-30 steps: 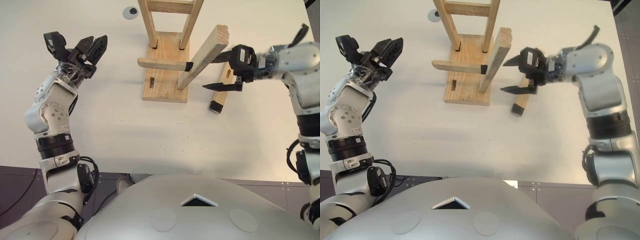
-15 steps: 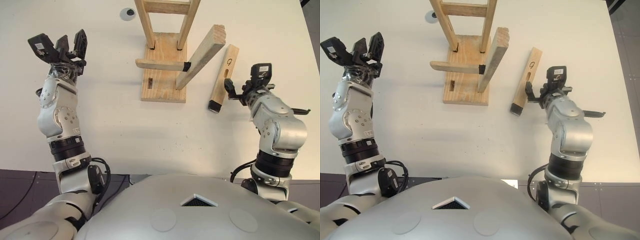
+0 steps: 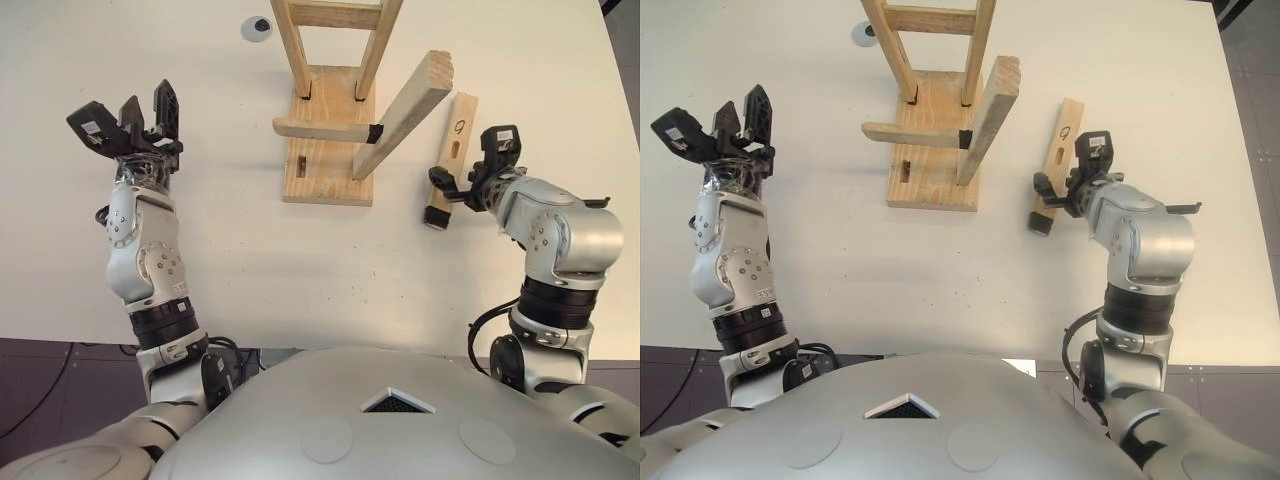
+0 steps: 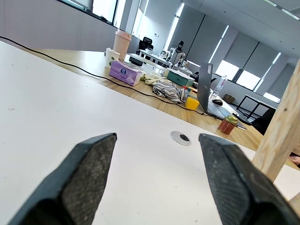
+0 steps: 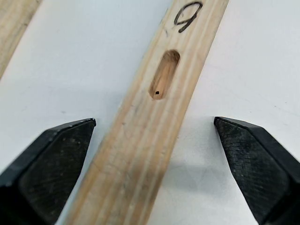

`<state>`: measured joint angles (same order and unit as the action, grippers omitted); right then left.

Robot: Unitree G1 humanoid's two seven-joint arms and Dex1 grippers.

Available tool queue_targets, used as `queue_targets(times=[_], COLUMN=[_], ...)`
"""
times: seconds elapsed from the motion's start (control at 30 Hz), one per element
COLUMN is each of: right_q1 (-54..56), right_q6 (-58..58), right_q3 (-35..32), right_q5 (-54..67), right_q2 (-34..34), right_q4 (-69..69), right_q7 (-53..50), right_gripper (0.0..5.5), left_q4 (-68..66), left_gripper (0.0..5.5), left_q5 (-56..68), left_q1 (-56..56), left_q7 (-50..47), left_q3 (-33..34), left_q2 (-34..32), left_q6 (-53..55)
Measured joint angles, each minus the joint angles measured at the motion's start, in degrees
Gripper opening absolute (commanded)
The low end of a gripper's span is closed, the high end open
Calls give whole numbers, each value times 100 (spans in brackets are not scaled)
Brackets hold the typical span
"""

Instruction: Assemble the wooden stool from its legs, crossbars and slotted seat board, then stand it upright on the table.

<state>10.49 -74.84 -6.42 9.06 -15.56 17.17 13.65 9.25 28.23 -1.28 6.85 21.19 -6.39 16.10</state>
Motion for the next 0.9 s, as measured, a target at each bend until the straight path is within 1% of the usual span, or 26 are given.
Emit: queue_targets(times=[0.03,0.1,0.2,0.33,0.4,0.53,0.57,0.67,0.73,0.8,0.87,0.9], right_q1=[77,194,313,348,343,257,248,235,304,367,643,995], right_q6=[-28,-41,-7,67,228,822,935,1504,1886,2363,2802,3096], right_q3=[18,43,247,501,697,746,701,495,218,49,-304,-536], right_q5=[26,40,78,282,393,438,437,463,499,645,909,1070], right_q2=[-123,-261,-749,-1514,-1896,-2357,-2356,-2219,-1887,-1563,-1335,-1218], right_q4=[-122,-317,-560,-784,-881,-1369,-1457,-1810,-2096,-2174,-2125,-2110], right_q7=[35,115,471,1112,1442,1891,1896,1847,1705,1603,1574,1622], right_gripper=[467,436,392,315,276,222,208,204,203,203,203,203], left_q4=[2,3,20,30,34,333,429,853,1130,1244,1231,1235], left_gripper=[321,321,321,321,321,321,321,321,321,321,351,364], left_q5=[-2,-14,-25,-44,-51,57,127,720,1154,1534,1994,2439], left_q1=[17,90,168,167,123,-108,-178,-391,-446,-652,-930,-1162], left_q7=[-24,-66,-119,-187,-217,-157,-110,100,300,607,928,1081], left_q3=[0,-10,-54,-60,-75,-140,-141,-101,-68,-73,-127,-156], left_q2=[36,129,283,357,402,337,275,200,99,-202,-495,-632], left_q6=[-34,-128,-233,-411,-471,-469,-460,-381,-247,-28,323,621])
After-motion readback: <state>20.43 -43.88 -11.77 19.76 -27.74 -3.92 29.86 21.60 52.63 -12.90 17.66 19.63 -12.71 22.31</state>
